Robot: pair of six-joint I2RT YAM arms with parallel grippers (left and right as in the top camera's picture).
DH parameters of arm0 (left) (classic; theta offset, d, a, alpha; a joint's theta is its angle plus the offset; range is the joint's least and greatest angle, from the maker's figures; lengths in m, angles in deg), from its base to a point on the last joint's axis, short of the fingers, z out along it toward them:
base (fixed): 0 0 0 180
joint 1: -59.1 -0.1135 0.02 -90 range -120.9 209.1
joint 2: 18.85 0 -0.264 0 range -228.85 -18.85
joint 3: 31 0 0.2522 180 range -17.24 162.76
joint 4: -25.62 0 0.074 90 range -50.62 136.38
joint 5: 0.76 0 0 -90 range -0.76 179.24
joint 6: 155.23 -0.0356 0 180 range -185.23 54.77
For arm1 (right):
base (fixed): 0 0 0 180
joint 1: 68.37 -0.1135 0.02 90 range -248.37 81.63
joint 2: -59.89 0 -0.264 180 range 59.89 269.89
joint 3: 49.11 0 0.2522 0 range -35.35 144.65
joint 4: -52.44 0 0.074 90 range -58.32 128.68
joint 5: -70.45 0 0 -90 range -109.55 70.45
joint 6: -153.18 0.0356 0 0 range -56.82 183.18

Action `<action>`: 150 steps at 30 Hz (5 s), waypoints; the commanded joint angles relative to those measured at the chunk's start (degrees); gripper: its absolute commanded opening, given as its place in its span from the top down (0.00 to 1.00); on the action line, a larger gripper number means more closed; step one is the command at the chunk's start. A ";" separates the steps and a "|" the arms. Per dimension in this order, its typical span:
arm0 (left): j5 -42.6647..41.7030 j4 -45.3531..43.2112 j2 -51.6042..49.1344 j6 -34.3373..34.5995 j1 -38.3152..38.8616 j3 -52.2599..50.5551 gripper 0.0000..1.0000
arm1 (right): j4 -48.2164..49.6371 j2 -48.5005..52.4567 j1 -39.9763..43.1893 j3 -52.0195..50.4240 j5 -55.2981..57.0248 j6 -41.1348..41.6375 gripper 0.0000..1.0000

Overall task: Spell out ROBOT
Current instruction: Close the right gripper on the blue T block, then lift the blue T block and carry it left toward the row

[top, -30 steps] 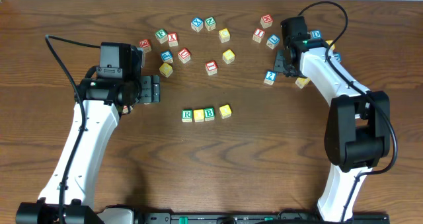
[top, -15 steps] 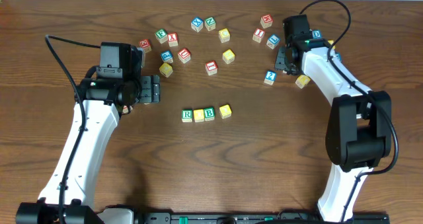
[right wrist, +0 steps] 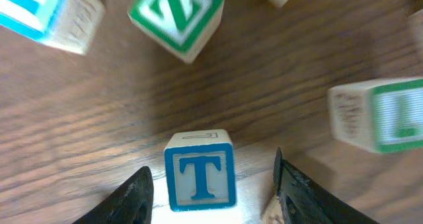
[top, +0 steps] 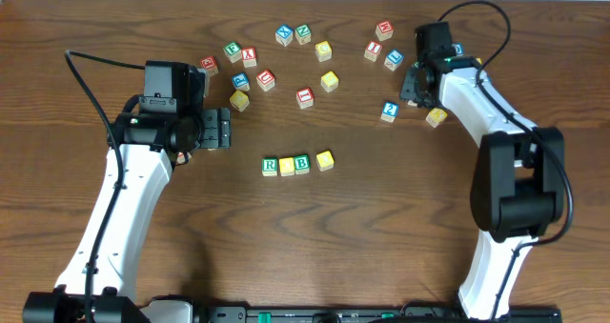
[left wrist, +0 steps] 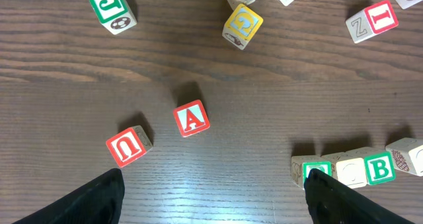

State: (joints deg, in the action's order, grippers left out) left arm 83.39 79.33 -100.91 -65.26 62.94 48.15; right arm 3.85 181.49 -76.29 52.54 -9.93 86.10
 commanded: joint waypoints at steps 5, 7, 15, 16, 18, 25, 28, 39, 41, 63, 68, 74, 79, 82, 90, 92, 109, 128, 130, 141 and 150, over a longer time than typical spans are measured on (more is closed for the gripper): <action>0.50 -0.13 0.61 -0.17 -0.28 -0.57 0.14 | 0.61 1.55 0.11 -0.04 -1.22 -0.70 0.46; 0.50 -0.13 0.61 -0.17 -0.28 -0.57 0.14 | 0.68 1.55 0.11 -0.04 -1.22 -0.70 0.46; 0.50 -0.13 0.61 -0.17 -0.28 -0.57 0.14 | 0.87 1.55 0.09 -0.04 -1.20 -0.63 0.48; 0.50 -0.13 0.61 -0.17 -0.28 -0.57 0.14 | 0.90 1.55 0.11 -0.04 -1.18 -0.39 0.49; 0.48 -0.13 0.61 -0.17 -0.28 -0.57 0.14 | 1.01 1.55 0.11 -0.04 -1.20 -0.04 0.52; 0.50 -0.13 0.61 -0.17 -0.28 -0.57 0.14 | 0.96 1.55 0.07 0.17 -1.20 0.61 0.53; 0.50 -0.13 0.61 -0.17 -0.28 -0.57 0.14 | 0.98 1.55 0.07 0.33 -1.20 0.83 0.53; 0.50 -0.13 0.61 -0.17 -0.28 -0.57 0.14 | 0.57 1.55 0.02 1.36 -1.22 1.49 0.59; 0.50 -0.13 0.61 -0.17 -0.28 -0.57 0.14 | 0.55 1.55 0.00 1.36 -1.22 1.49 0.60; 0.50 -0.13 0.61 -0.17 -0.28 -0.57 0.14 | 0.31 1.53 0.00 1.36 -1.22 1.49 0.71; 0.50 -0.13 0.61 -0.17 -0.28 -0.57 0.14 | -0.37 1.53 0.00 1.77 -1.20 1.46 0.71; 0.50 -0.13 0.61 -0.17 -0.28 -0.57 0.14 | -2.73 1.53 0.00 4.46 -1.18 1.42 0.72; 0.50 -0.13 0.61 -0.17 -0.28 -0.57 0.14 | -5.38 1.53 0.00 7.89 -0.79 0.74 0.75; 0.50 -0.13 0.61 -0.17 -0.28 -0.57 0.14 | -7.23 1.53 0.00 10.01 -0.74 0.28 0.75; 0.50 -0.13 0.61 -0.17 -0.28 -0.57 0.14 | -10.16 1.53 -0.07 13.22 -0.76 0.15 0.76; 0.50 -0.15 0.61 -0.17 -0.28 -0.57 0.14 | -10.99 1.53 -0.13 13.86 -0.76 0.15 0.77; 0.48 -0.17 0.61 -0.17 -0.28 -0.57 0.14 | -21.88 1.51 -8.37 23.56 2.45 -0.31 0.89; 0.48 -0.35 0.61 -0.15 -0.28 -0.57 0.14 | -29.66 0.98 -17.03 24.55 2.45 0.39 0.91; 0.48 -0.35 0.61 -0.15 -0.28 -0.57 0.14 | -29.73 0.98 -17.97 24.55 2.45 0.42 0.91; 0.48 -0.35 0.61 -0.15 -0.28 -0.57 0.14 | -29.20 0.98 -20.96 23.06 2.43 1.51 0.90; 0.48 -0.35 0.61 -0.15 -0.28 -0.57 0.14 | -26.95 0.98 -21.38 18.71 1.75 1.73 0.92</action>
State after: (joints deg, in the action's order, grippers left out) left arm 83.42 79.02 -100.91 -65.26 62.94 48.15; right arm -23.78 183.10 -97.01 73.02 -8.24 86.86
